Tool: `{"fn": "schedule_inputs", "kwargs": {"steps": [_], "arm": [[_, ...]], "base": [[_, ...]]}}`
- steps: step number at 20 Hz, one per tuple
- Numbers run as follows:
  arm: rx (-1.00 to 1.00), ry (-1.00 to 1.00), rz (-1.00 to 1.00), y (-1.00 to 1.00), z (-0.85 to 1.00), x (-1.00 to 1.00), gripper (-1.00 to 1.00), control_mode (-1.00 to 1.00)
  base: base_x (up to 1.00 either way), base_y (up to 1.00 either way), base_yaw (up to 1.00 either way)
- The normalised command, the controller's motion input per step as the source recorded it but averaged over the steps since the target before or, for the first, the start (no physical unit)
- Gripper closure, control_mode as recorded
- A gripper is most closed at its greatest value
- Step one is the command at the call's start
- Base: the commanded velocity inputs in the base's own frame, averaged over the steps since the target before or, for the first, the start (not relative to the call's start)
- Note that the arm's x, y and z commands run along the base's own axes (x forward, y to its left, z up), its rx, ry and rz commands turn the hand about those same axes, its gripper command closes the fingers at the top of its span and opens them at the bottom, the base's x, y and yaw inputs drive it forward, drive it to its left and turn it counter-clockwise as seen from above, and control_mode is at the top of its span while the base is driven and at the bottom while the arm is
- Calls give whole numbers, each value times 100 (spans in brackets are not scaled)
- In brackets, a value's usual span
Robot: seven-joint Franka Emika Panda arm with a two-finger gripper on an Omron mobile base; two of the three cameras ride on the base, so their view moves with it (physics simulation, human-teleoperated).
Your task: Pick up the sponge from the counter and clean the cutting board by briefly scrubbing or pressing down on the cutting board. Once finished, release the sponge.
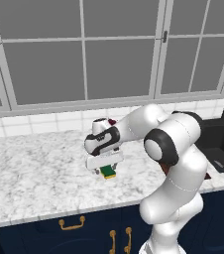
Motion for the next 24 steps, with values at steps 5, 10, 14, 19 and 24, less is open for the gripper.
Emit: {"fn": "schedule_inputs", "kwargs": {"steps": [5, 10, 14, 19, 24], "arm": [[0, 0, 0, 0, 0, 0, 100, -100], [0, 0, 0, 0, 0, 0, 100, -100], [0, 0, 0, 0, 0, 0, 100, -100], [0, -2, 0, -32, 62, -12, 100, -100], [6, -17, 0, -70, 87, -14, 100, -100]], "base": [[0, 0, 0], [0, 0, 0], [0, 0, 0], [0, 0, 0], [0, 0, 0]]}}
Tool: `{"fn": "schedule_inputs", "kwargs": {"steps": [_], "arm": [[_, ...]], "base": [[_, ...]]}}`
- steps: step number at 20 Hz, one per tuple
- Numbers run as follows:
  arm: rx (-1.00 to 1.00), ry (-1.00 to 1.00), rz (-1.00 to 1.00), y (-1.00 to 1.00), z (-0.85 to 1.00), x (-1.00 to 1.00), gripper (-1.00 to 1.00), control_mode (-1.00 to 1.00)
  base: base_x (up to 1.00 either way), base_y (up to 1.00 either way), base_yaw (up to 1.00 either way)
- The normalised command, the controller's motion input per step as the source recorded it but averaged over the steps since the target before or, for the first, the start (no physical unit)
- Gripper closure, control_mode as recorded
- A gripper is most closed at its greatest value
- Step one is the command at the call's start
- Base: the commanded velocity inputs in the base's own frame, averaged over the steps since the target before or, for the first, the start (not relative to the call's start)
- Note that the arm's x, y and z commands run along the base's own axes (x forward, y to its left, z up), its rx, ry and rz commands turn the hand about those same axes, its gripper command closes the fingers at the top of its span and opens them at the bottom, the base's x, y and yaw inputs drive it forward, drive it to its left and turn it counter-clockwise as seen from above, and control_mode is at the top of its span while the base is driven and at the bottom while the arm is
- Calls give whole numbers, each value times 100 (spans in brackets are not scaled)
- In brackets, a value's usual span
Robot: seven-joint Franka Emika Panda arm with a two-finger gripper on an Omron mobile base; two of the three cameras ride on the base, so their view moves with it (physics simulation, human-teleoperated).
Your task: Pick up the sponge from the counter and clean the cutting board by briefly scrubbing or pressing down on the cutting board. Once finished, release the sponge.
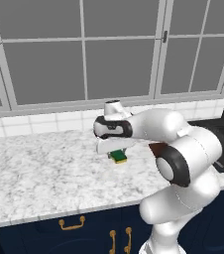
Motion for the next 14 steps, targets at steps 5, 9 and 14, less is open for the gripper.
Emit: {"fn": "schedule_inputs", "kwargs": {"steps": [5, 9, 14], "arm": [[0, -10, 0, -82, 54, 4, 100, -100], [0, 0, 0, -99, 46, 33, 100, -100], [6, 7, 0, -100, 10, 50, 100, -100]], "base": [[0, 0, 0], [0, 0, 0], [0, 0, 0]]}}
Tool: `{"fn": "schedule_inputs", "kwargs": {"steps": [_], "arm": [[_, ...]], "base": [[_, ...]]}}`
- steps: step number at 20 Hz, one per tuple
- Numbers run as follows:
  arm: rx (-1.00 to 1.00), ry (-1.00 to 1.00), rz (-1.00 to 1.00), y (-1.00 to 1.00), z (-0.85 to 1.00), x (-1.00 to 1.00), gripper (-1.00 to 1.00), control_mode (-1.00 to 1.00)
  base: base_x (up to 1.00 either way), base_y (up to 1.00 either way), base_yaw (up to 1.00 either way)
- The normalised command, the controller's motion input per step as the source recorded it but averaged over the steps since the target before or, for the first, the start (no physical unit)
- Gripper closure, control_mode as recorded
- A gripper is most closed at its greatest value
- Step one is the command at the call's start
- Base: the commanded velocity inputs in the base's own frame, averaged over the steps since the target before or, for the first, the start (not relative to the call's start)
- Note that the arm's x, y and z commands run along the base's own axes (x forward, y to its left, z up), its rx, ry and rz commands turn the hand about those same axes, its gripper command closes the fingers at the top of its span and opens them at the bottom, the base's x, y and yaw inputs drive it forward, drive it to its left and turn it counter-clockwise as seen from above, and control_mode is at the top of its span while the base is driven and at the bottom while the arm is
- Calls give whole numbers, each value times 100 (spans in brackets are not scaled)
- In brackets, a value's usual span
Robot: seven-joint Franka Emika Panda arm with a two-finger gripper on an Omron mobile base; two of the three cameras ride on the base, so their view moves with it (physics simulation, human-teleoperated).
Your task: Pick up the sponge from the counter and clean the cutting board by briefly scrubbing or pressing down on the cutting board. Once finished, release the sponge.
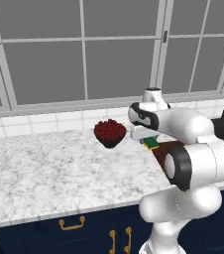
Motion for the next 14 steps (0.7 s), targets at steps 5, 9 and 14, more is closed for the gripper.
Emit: {"fn": "schedule_inputs", "kwargs": {"steps": [5, 9, 14], "arm": [[9, 9, -3, -100, -12, 53, 100, -100], [9, 2, 0, -98, -42, 41, 100, -100], [5, 0, 1, -21, -41, 27, 100, -100]], "base": [[0, 0, 0], [0, 0, 0], [0, 0, 0]]}}
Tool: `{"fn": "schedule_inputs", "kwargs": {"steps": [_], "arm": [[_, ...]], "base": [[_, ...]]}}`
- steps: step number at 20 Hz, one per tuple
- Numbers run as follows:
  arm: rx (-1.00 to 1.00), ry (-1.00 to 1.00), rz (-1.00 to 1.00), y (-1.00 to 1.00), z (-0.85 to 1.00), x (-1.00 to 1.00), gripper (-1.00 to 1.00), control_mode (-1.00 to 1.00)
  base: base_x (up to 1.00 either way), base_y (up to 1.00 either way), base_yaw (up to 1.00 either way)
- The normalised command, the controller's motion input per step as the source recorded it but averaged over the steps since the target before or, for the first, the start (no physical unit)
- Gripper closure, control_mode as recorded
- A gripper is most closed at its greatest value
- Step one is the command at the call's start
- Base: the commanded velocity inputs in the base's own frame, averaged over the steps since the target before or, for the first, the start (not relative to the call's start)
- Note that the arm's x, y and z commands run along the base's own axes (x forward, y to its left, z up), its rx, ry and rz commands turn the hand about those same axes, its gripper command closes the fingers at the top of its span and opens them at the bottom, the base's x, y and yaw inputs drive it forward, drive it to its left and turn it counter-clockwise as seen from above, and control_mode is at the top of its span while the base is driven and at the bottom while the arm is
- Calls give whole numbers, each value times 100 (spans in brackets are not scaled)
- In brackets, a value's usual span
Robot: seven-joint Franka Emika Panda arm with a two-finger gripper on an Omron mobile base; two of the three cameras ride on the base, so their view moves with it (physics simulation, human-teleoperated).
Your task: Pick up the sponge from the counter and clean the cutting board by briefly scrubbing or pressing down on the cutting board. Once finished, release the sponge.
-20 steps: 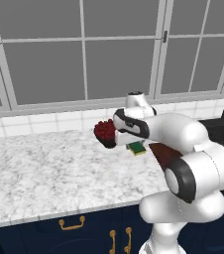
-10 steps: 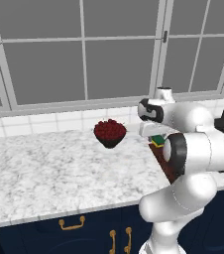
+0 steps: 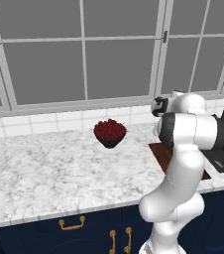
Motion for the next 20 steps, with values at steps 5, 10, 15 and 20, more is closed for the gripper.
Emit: {"fn": "schedule_inputs", "kwargs": {"steps": [5, 10, 15, 20], "arm": [[0, 0, 0, 1, -49, 16, 100, -100], [0, 0, 0, 3, -29, 12, 100, -100], [0, -4, 0, 5, -1, 0, 100, -100], [0, -10, 0, 16, -2, -4, 100, -100]], "base": [[0, 0, 0], [0, 0, 0], [0, 0, 0], [0, 0, 0]]}}
